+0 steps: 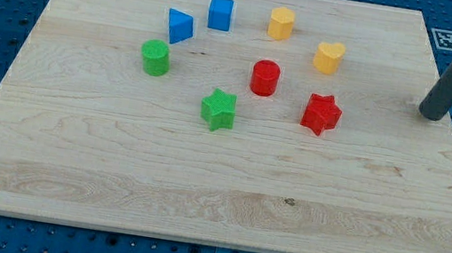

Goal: Push the red star to the center left

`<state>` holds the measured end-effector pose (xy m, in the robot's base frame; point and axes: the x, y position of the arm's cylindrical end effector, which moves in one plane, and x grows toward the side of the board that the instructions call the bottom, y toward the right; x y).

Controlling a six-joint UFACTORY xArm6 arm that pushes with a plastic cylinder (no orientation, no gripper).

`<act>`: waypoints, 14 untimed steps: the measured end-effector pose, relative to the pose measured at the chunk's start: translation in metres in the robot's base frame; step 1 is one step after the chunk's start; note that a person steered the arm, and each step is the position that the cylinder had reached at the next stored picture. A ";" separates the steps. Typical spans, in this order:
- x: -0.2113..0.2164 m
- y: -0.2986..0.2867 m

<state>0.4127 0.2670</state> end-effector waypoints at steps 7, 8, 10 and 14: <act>0.033 -0.104; 0.036 -0.123; 0.037 -0.195; 0.061 -0.252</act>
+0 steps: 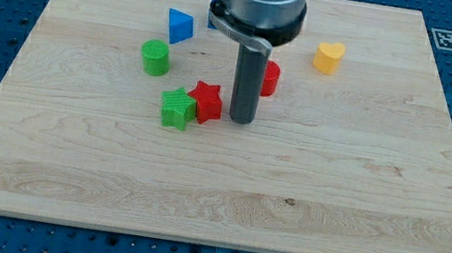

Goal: Push the red star to the center left

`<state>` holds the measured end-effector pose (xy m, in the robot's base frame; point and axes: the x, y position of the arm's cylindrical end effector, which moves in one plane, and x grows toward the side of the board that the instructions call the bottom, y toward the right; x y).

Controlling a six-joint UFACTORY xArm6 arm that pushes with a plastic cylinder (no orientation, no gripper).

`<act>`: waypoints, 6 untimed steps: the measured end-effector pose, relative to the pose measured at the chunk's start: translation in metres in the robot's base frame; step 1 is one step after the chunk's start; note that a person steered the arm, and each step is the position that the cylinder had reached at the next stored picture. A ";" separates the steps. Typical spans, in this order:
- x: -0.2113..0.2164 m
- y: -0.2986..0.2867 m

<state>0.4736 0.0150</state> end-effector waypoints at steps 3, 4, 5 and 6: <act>-0.026 -0.031; -0.049 -0.058; -0.067 -0.079; -0.065 -0.079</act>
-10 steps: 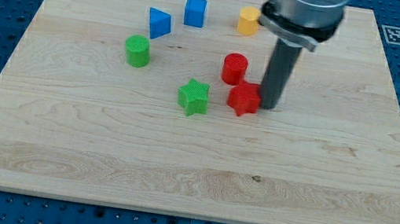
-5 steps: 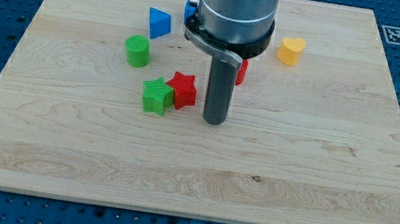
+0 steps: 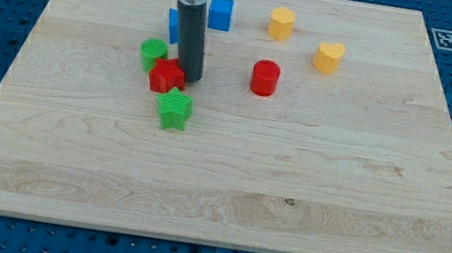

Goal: Push the red star to the center left

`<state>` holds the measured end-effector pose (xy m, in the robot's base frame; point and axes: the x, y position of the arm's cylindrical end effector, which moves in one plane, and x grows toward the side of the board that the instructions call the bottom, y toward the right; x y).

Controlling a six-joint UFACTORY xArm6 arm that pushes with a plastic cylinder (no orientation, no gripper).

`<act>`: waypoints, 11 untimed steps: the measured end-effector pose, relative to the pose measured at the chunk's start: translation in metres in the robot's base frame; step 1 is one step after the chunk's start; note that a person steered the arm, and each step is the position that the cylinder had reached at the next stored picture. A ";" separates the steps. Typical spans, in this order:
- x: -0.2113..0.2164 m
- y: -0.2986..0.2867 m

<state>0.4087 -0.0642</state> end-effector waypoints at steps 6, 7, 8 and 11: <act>0.031 -0.076; 0.045 -0.075; 0.034 -0.095; 0.024 -0.137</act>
